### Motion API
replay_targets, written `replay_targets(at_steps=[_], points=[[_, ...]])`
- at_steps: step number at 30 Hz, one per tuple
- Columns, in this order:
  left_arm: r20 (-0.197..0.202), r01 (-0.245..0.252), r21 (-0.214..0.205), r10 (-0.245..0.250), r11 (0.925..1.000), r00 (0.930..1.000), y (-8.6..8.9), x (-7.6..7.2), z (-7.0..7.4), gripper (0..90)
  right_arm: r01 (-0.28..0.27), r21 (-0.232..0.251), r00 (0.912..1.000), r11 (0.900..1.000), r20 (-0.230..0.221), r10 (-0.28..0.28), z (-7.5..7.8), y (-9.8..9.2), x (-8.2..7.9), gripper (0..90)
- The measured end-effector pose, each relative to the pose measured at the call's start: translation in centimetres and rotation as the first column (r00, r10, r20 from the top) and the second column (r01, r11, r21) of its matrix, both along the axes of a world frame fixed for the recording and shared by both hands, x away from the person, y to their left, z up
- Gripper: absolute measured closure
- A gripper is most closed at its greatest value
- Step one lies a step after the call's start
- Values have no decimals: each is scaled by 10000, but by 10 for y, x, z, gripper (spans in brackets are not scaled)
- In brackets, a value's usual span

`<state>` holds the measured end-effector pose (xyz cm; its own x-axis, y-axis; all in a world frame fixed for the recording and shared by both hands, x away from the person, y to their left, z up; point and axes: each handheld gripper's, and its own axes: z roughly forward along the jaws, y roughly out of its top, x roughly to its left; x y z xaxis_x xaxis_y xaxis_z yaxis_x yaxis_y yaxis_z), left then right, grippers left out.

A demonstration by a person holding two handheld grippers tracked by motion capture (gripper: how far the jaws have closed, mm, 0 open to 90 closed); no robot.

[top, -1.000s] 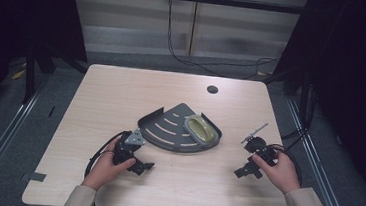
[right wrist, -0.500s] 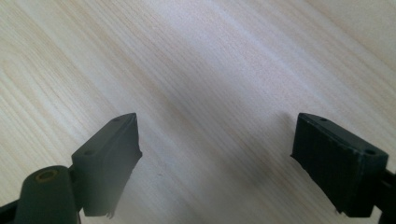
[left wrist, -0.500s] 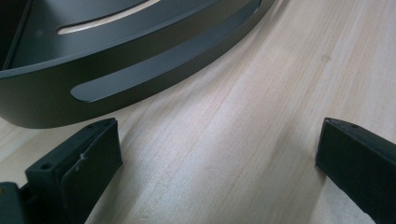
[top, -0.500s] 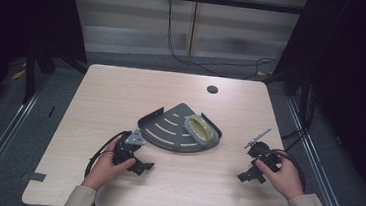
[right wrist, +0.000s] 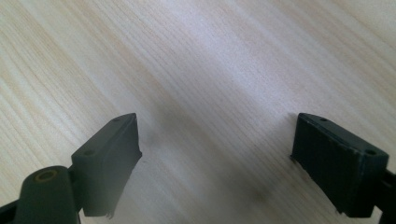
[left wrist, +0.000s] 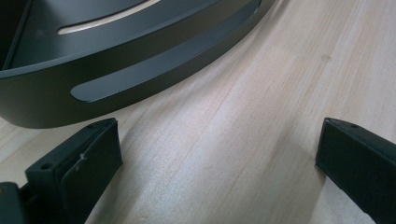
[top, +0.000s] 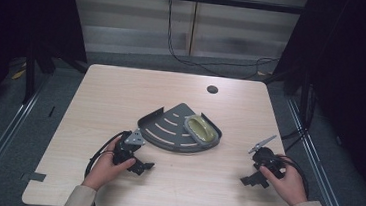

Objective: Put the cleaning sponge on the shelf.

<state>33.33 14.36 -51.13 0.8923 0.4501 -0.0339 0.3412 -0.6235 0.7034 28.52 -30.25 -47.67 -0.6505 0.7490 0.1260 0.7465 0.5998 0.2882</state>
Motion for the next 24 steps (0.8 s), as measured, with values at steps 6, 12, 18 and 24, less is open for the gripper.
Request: replay_targets(at_steps=[6, 12, 18, 24], points=[[-3, -4, 12, 4, 10000, 10000, 0, 0, 0, 0, -85, 114, 9988, 9999, 482, 79, -3, -3, -6, 125], [-3, -3, 10, 3, 10000, 10000, 0, 0, 0, 0, -229, 271, 9932, 9994, 1149, 197, -7, -4, -15, 99], [-3, -2, 14, 2, 10000, 10000, 0, 0, 0, 0, -118, 520, 9804, 9986, 1970, 13, -12, -8, -22, 90], [-9, -3, 12, 3, 10000, 10000, 0, 0, 0, 0, 184, 1494, 9493, 9886, 3079, -642, -22, -17, -29, 85]])
